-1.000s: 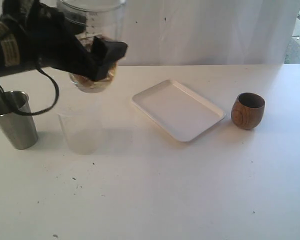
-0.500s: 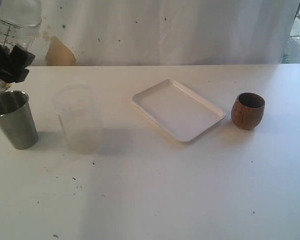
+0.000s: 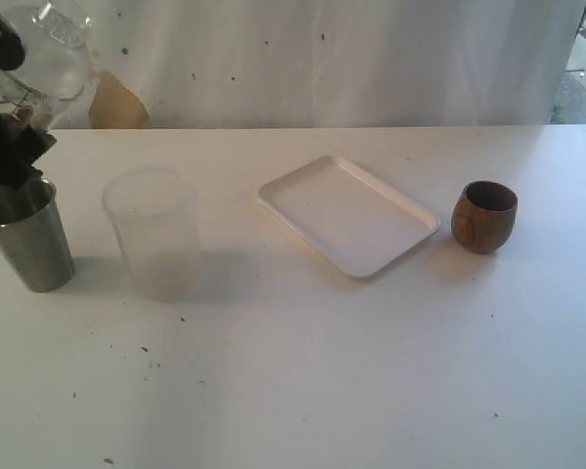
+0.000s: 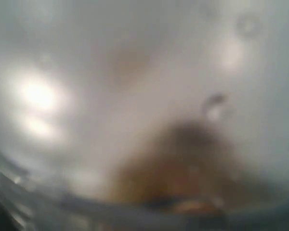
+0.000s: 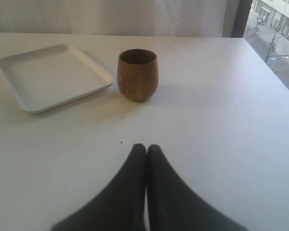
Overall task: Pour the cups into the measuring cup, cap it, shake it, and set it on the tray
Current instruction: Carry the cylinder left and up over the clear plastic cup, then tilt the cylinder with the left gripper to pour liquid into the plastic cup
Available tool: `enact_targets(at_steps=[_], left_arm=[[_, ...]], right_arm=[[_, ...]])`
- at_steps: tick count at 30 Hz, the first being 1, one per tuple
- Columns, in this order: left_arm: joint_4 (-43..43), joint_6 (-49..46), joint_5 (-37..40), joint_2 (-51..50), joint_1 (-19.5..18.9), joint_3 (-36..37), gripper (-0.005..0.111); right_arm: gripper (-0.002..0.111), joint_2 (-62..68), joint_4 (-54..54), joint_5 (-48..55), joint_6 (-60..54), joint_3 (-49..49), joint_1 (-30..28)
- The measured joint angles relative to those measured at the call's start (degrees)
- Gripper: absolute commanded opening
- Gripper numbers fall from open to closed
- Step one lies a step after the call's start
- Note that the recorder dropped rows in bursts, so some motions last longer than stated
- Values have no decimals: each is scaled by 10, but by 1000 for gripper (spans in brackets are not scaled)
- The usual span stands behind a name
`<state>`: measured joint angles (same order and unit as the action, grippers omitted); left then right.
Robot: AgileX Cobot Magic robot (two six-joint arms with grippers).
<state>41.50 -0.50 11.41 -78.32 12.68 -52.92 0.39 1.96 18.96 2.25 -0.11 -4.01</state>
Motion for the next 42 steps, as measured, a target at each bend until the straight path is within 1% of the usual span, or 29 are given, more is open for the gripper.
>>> enact_targets(at_steps=[7, 13, 19, 28, 34, 42], left_arm=[[9, -62, -30, -30, -24, 0, 0], [39, -151, -38, -58, -28, 0, 0], [63, -212, -46, -75, -28, 0, 0], [145, -227, -48, -91, -28, -3, 0], [164, -230, -48, -97, -28, -33, 0], [205, -268, -50, -97, -28, -57, 0]], right_arm=[[0, 0, 0, 0, 0, 0, 0], [0, 0, 0, 0, 0, 0, 0], [0, 0, 0, 0, 0, 0, 0], [0, 0, 0, 0, 0, 0, 0], [0, 0, 0, 0, 0, 0, 0], [0, 0, 0, 0, 0, 0, 0]])
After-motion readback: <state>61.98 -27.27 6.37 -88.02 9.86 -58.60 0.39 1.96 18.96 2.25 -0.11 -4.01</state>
